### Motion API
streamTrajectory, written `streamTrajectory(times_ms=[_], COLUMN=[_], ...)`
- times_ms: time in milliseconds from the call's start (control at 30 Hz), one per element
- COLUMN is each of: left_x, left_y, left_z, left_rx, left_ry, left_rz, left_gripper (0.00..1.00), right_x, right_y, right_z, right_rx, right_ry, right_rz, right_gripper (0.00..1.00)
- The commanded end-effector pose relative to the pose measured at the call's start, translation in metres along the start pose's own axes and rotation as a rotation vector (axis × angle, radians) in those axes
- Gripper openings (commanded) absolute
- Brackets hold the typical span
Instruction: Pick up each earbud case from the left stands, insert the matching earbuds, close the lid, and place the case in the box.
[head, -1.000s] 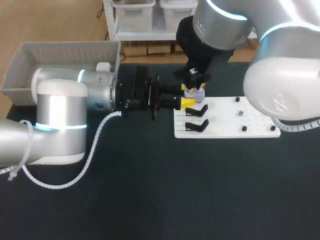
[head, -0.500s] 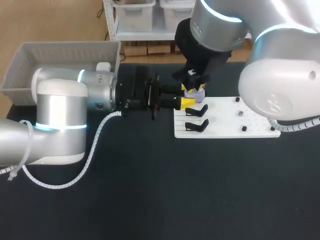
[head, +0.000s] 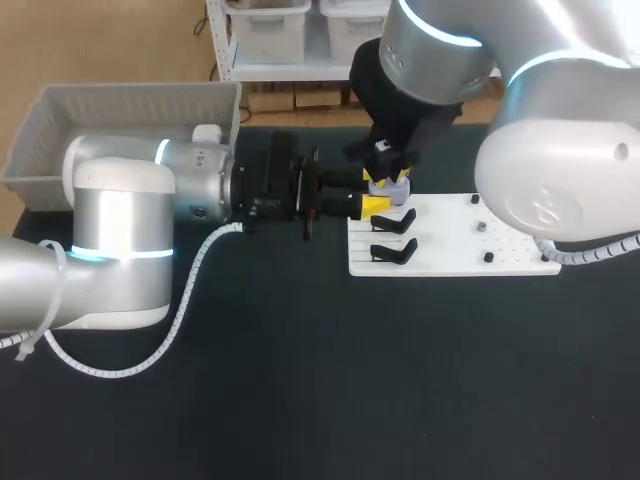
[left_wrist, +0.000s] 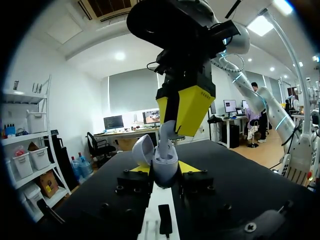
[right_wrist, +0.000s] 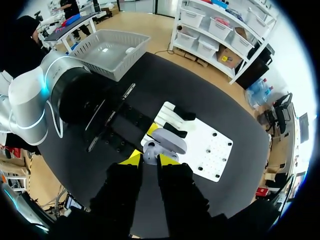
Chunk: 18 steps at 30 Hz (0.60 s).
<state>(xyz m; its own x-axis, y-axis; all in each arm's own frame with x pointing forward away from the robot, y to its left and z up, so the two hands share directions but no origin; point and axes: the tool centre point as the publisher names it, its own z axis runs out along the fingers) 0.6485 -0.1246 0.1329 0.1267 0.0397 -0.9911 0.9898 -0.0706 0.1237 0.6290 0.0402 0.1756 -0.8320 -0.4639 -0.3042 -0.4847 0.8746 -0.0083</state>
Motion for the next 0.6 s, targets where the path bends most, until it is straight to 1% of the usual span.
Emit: streamTrajectory(times_ms=[33, 600], left_x=[0.0001, 0.0001], left_y=[-0.0015, -0.0015], left_z=[-0.0001, -0.0001], left_rx=[-0.006, -0.006], left_ry=[-0.001, -0.001], left_rz=[0.003, 0.003], left_gripper=[0.00, 0.00], right_x=[-0.0020, -0.0053], right_y=[-0.0004, -0.0048], right_z=[0.0027, 0.0100], right_rx=[-0.002, -0.003], right_ry=[0.004, 0.018], right_rz=[0.000, 0.008], right_gripper=[0.00, 0.00])
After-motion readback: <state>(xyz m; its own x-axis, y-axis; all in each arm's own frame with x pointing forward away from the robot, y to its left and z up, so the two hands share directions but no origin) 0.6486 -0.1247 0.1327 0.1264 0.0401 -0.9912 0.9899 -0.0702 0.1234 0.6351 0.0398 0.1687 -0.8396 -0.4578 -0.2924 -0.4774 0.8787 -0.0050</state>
